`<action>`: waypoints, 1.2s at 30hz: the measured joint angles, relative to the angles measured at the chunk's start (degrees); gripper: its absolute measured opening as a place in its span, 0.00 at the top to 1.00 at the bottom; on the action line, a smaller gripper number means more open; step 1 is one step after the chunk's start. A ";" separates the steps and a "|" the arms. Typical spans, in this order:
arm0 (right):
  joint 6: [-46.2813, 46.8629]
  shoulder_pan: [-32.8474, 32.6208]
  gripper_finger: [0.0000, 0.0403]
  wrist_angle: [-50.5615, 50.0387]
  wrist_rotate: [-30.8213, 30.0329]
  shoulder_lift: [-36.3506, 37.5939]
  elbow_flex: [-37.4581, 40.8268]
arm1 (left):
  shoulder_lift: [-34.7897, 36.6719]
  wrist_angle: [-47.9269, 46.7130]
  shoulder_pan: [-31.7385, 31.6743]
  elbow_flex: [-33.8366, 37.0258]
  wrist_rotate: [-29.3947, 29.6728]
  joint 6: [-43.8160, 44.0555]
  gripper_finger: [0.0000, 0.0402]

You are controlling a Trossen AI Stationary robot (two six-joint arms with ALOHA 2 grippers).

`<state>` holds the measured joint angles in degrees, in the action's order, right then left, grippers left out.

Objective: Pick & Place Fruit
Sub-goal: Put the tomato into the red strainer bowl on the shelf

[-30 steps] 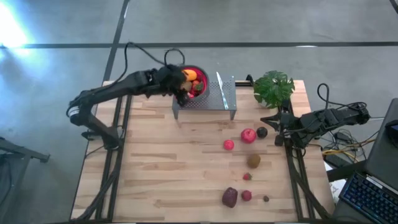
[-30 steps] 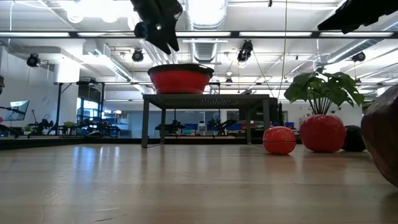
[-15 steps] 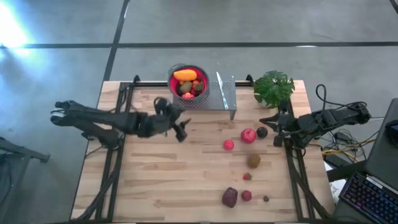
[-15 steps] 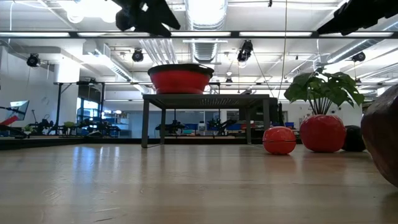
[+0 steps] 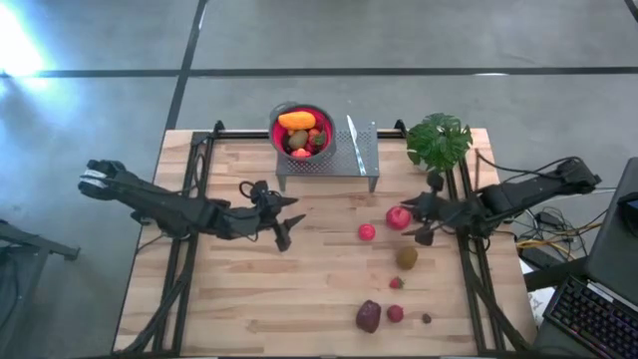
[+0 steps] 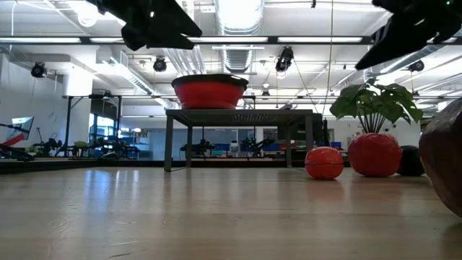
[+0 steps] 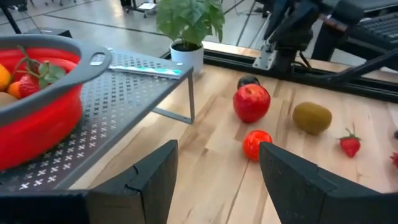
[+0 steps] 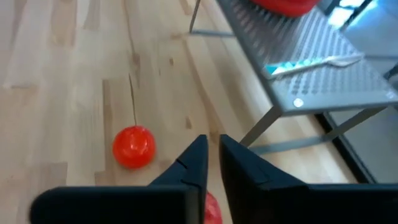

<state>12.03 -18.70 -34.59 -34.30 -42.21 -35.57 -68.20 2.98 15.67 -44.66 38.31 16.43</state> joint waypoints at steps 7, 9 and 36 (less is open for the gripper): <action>2.96 -0.02 0.65 3.39 0.07 -9.45 0.02 | -0.15 0.23 2.33 0.36 -0.01 0.81 0.43; 3.04 -0.01 0.57 4.71 0.28 -12.20 0.02 | -0.20 1.60 3.54 1.55 0.33 1.60 0.43; 5.53 2.87 0.18 24.83 9.36 -40.83 0.00 | -0.15 23.17 7.71 13.07 -0.29 -0.83 0.43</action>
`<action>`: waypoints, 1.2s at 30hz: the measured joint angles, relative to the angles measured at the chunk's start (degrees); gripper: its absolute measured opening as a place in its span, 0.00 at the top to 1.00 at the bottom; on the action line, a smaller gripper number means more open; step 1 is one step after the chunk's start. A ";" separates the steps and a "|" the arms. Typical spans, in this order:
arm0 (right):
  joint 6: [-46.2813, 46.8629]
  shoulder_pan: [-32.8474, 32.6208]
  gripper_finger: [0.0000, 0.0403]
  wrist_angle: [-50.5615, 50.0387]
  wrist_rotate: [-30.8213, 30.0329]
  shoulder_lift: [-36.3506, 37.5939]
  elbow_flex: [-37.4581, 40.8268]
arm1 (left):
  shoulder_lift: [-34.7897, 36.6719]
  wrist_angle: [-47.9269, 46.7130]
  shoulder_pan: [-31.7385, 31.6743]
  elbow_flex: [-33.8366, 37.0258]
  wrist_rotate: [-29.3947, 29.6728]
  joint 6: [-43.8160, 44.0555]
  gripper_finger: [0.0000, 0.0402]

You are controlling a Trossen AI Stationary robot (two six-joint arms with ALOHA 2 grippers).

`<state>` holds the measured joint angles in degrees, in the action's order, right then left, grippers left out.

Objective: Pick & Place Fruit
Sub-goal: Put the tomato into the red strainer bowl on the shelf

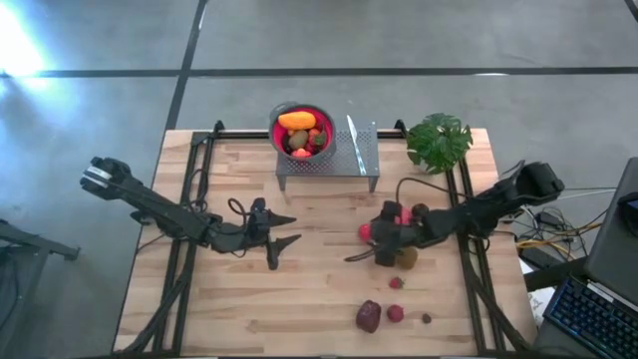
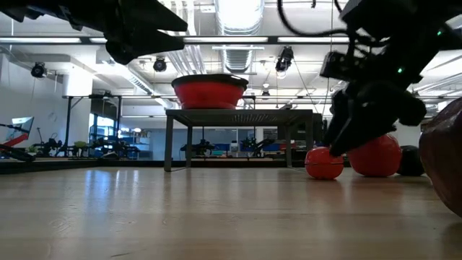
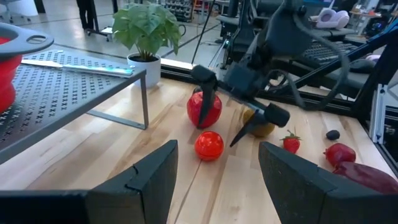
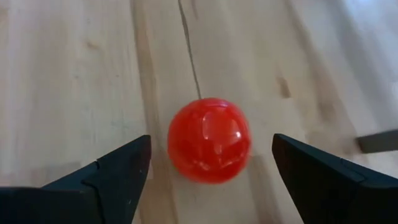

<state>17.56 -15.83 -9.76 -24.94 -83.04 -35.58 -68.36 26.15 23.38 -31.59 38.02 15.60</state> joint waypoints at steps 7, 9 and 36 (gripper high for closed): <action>-1.72 2.89 0.22 4.01 2.65 -5.44 -0.02 | 0.00 -0.05 0.04 0.00 -0.04 0.00 0.43; -2.11 3.63 0.24 4.75 4.35 -6.99 -0.02 | 0.00 -0.09 0.04 0.00 -0.06 0.00 0.43; -5.51 4.25 0.37 6.99 26.50 4.12 -2.69 | -0.39 -0.25 0.20 0.00 -4.24 -21.18 0.43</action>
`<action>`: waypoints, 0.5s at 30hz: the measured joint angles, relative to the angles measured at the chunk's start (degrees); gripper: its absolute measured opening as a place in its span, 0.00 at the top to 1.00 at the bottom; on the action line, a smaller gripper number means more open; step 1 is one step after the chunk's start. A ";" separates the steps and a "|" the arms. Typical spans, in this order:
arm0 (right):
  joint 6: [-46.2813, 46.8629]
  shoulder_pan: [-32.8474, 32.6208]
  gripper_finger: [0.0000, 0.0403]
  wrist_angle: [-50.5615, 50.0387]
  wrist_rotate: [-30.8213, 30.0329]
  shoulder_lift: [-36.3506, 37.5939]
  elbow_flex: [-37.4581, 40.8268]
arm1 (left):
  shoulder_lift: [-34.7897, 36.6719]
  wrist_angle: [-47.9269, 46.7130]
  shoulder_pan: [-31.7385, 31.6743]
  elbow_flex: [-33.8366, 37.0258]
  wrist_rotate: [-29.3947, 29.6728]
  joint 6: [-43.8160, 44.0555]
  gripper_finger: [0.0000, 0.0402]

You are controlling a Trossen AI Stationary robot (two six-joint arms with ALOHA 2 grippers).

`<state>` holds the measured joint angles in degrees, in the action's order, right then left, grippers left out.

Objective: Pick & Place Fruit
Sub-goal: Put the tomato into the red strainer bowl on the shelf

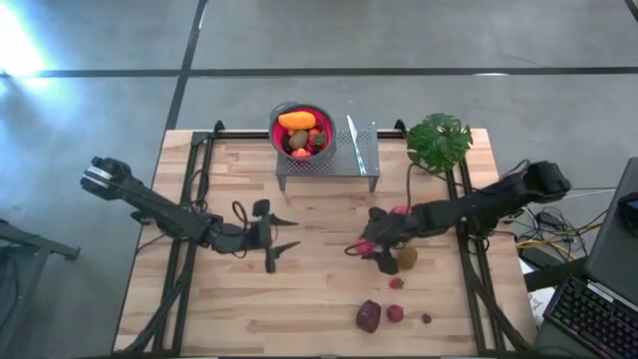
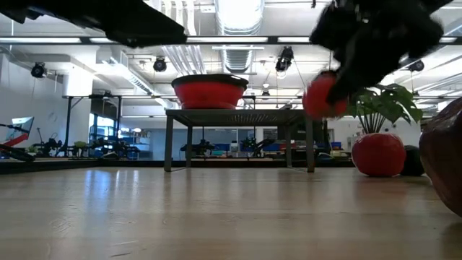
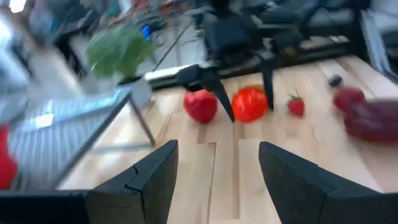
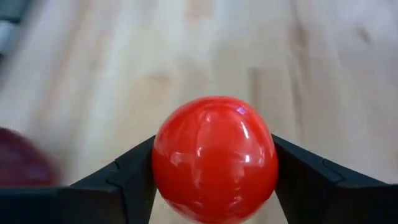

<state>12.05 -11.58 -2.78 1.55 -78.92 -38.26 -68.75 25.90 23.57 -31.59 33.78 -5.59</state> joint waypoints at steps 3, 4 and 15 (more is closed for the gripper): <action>0.81 -0.03 0.38 0.10 3.72 2.45 -1.04 | 0.00 0.64 0.60 -0.34 -0.36 -8.00 0.43; 0.78 -0.01 0.38 0.12 4.62 3.13 -1.25 | 0.00 0.62 0.63 -0.64 -0.38 -10.12 0.43; 1.49 0.01 0.35 -1.64 7.57 7.72 -1.85 | -13.83 -13.40 0.52 -17.04 6.33 -26.90 0.43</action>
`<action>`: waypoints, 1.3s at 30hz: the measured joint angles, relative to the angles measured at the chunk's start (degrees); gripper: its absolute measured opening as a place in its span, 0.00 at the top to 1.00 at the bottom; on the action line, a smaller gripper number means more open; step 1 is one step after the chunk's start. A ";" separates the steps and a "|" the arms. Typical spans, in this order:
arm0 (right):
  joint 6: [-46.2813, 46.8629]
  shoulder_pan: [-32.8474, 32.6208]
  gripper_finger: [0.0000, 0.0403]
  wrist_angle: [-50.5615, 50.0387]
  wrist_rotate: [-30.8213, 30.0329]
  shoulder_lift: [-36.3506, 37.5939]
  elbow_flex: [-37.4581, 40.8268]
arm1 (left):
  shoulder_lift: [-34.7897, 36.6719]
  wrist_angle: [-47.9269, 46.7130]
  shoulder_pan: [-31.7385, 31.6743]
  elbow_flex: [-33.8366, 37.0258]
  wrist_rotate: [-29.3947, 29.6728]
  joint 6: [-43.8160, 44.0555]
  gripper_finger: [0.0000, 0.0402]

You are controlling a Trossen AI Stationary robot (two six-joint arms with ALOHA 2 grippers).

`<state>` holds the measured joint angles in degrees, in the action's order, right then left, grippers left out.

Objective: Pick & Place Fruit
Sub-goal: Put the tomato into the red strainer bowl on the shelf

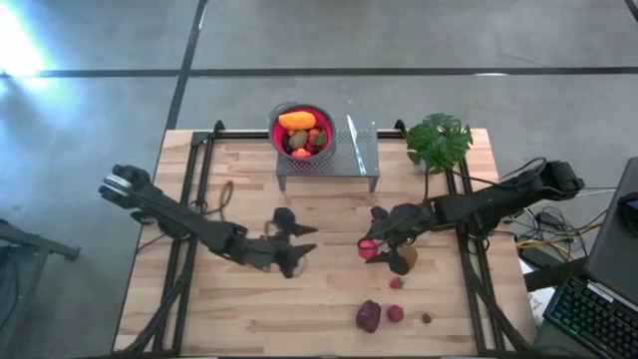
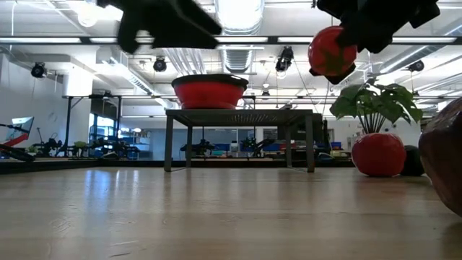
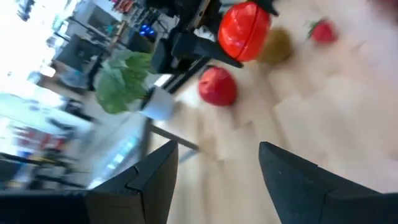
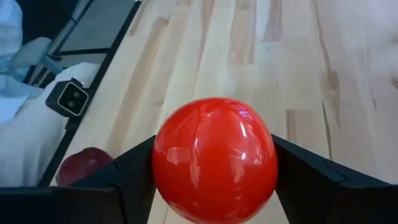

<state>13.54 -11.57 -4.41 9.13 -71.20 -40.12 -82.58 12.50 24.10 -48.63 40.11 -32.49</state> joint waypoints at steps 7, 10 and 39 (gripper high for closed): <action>-0.19 0.00 0.36 -1.27 0.04 -0.13 0.00 | -12.18 -2.22 -0.26 -13.99 3.54 -13.59 0.43; -0.24 0.00 0.32 -1.43 0.04 -0.02 0.00 | -16.38 -5.89 -0.46 -18.34 4.77 -16.28 0.43; -3.26 2.27 0.47 -2.24 -0.06 0.70 -0.61 | -24.37 -8.72 -4.11 -27.22 0.33 -13.30 0.26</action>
<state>10.28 -9.30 -6.65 9.07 -70.50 -40.73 -106.95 3.78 19.98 -75.85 40.45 -45.79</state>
